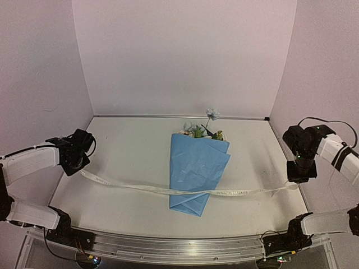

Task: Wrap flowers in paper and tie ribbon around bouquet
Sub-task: Straighten the ribbon at the center of the board.

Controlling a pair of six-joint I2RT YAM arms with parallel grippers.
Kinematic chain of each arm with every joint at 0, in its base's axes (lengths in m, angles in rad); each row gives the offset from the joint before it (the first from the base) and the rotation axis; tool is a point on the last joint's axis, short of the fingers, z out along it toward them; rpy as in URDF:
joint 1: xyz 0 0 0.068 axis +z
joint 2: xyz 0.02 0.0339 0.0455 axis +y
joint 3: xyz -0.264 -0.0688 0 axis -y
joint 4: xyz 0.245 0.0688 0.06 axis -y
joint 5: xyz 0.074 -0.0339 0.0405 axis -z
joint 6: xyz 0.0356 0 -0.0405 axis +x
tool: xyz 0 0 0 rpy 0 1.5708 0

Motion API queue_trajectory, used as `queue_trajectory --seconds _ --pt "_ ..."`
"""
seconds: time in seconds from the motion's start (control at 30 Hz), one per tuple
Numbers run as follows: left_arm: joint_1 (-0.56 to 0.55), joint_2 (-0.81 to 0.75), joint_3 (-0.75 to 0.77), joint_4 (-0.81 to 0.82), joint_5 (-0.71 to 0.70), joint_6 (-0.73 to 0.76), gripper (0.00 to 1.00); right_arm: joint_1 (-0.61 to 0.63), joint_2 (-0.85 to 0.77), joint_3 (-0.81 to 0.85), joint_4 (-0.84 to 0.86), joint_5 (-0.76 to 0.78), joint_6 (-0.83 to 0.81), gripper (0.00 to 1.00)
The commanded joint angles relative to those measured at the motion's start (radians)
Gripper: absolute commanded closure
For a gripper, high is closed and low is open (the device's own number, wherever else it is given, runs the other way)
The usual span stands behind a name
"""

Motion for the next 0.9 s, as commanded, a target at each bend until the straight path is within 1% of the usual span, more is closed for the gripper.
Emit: queue_trajectory --seconds 0.0,0.1,0.2,0.33,0.37,0.4,0.43,0.6,0.67,0.8,0.83,0.87 --pt "0.002 -0.075 -0.136 0.076 0.188 -0.158 1.00 -0.096 0.014 -0.019 -0.067 -0.004 0.022 1.00" --pt "0.002 -0.057 -0.197 0.151 0.247 -0.163 1.00 -0.114 0.023 -0.019 -0.062 -0.027 0.036 1.00" --pt "0.003 -0.005 -0.210 0.204 0.303 -0.155 0.94 -0.117 0.043 -0.027 -0.054 -0.055 0.053 1.00" --pt "0.003 0.002 -0.222 0.281 0.356 -0.114 0.76 -0.121 0.048 -0.069 -0.038 -0.055 0.070 1.00" --pt "0.003 -0.005 -0.221 0.292 0.367 -0.096 0.69 -0.131 0.044 -0.080 -0.037 -0.053 0.072 1.00" --pt "0.002 -0.011 -0.219 0.300 0.372 -0.088 0.60 -0.136 0.042 -0.088 -0.035 -0.053 0.074 1.00" --pt "0.003 -0.019 -0.215 0.300 0.377 -0.080 0.55 -0.145 0.042 -0.093 -0.035 -0.054 0.075 0.99" --pt "0.004 -0.065 -0.181 0.241 0.375 -0.065 0.36 -0.178 0.036 -0.100 -0.037 -0.075 0.088 0.83" --pt "0.004 -0.092 -0.166 0.198 0.360 -0.056 0.28 -0.182 0.031 -0.097 -0.038 -0.080 0.087 0.72" --pt "0.004 -0.163 -0.132 0.144 0.350 0.007 0.16 -0.188 0.020 -0.084 -0.042 -0.096 0.078 0.54" --pt "0.003 -0.179 -0.120 0.137 0.355 0.023 0.14 -0.188 0.018 -0.079 -0.043 -0.109 0.076 0.50" --pt "0.003 -0.196 -0.108 0.135 0.365 0.053 0.13 -0.188 0.018 -0.069 -0.045 -0.143 0.075 0.49"
